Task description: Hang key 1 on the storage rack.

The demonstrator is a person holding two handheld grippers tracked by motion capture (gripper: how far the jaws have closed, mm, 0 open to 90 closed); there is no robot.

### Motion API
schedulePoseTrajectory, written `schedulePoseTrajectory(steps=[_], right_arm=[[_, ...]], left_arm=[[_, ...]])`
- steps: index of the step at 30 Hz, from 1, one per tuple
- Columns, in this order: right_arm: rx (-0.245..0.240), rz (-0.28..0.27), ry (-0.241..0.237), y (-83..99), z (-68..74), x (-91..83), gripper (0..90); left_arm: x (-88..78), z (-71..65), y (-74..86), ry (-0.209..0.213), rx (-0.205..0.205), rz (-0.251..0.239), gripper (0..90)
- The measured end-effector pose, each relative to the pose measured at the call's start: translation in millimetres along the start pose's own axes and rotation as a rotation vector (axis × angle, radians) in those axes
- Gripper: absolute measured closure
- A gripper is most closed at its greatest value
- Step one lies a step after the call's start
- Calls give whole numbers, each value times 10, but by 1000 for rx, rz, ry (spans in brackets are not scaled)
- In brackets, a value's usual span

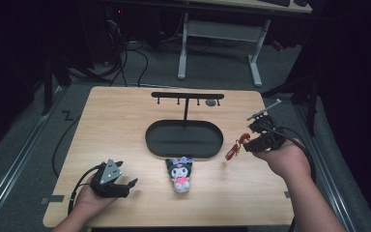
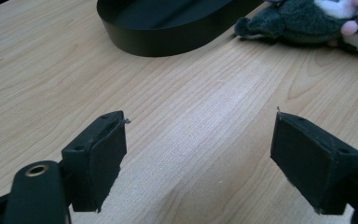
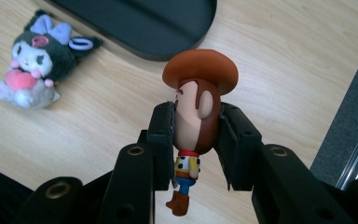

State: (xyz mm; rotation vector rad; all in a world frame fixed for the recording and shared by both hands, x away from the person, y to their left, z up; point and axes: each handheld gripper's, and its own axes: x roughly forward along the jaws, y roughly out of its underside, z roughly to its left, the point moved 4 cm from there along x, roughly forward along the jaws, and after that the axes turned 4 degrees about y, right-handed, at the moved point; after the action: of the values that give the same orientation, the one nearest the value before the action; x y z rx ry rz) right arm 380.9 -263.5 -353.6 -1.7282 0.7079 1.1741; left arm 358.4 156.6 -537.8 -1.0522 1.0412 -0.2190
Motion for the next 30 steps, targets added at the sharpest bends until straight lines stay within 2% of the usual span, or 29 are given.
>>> schedulePoseTrajectory(steps=[17, 30], right_arm=[[-10, -28, 18, -449, 5, 12, 684], [-6, -49, 12, -757, 20, 95, 684]], left_arm=[[-23, 10, 4, 2, 5, -3, 186], [-68, 45, 36, -6, -10, -8, 187]])
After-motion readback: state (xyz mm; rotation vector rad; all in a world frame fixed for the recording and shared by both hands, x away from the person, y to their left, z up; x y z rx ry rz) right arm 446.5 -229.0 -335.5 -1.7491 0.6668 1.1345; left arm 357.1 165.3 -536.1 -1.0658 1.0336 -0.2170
